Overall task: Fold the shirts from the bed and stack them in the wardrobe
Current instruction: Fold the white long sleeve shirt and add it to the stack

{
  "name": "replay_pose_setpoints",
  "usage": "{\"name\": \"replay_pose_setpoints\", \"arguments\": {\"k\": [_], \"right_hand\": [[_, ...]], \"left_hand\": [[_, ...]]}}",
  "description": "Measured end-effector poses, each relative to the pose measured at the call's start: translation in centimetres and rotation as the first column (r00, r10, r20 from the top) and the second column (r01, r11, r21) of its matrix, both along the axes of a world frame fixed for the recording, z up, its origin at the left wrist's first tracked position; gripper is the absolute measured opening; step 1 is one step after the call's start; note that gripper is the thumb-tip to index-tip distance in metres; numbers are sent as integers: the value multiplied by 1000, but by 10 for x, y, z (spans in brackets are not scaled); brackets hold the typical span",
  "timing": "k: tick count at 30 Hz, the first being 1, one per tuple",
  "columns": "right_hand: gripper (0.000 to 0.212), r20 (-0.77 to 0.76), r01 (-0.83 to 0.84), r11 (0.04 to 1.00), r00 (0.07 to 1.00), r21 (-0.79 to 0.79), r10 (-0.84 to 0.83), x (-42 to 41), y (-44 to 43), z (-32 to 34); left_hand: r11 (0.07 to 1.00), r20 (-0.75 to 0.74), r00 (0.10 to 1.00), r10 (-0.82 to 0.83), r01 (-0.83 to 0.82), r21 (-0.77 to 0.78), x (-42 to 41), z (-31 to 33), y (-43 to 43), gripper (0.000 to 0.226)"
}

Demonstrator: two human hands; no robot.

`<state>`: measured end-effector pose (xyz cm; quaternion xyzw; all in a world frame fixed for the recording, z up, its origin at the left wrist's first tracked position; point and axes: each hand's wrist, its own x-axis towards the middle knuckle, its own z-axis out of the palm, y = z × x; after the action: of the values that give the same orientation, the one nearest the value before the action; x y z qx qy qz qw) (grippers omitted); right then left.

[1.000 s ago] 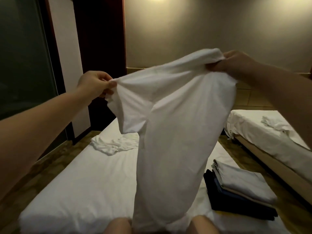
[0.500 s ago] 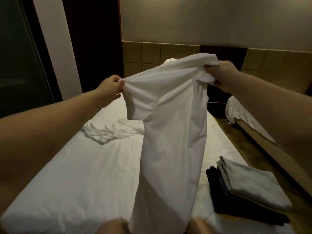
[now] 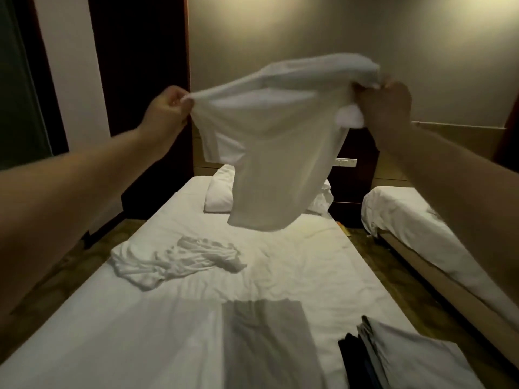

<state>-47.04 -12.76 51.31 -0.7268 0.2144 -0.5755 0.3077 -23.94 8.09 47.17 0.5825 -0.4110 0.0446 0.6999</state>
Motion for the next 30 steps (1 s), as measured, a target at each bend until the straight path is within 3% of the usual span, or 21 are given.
{"name": "replay_pose_setpoints", "arguments": {"k": [2, 5, 9, 11, 14, 18, 25, 27, 30], "right_hand": [[27, -76, -54, 998, 996, -31, 52, -27, 21, -31], [23, -339, -143, 990, 931, 0, 134, -67, 46, -104], [12, -654, -164, 982, 733, 97, 187, -121, 81, -231], [12, -765, -191, 976, 611, 107, 203, -147, 106, -296], [22, -799, -204, 953, 522, 222, 298, -175, 130, -375], [21, -731, -162, 917, 561, 364, 389, -198, 154, -417], [29, -739, -162, 943, 588, 292, 330, -210, 155, -421], [22, -750, -178, 945, 576, 273, 325, -212, 156, -421], [15, -772, -208, 947, 549, 245, 320, -220, 163, -426]], "left_hand": [[999, 11, 1000, 27, -28, 46, -23, -35, 25, 17], [969, 42, 992, 118, -124, 215, -61, -117, 70, 15], [837, -68, 972, 225, -157, 525, -118, -264, 139, 19], [788, -156, 958, 241, -99, 608, -150, -332, 170, 8], [725, -217, 943, 251, -35, 688, -178, -404, 195, 29], [672, -248, 932, 264, 6, 741, -195, -439, 203, 30], [678, -224, 936, 271, -20, 735, -191, -433, 207, 28], [671, -213, 940, 268, -23, 741, -191, -436, 208, 27], [715, -363, 893, 267, 69, 696, -200, -445, 210, 20]]}}
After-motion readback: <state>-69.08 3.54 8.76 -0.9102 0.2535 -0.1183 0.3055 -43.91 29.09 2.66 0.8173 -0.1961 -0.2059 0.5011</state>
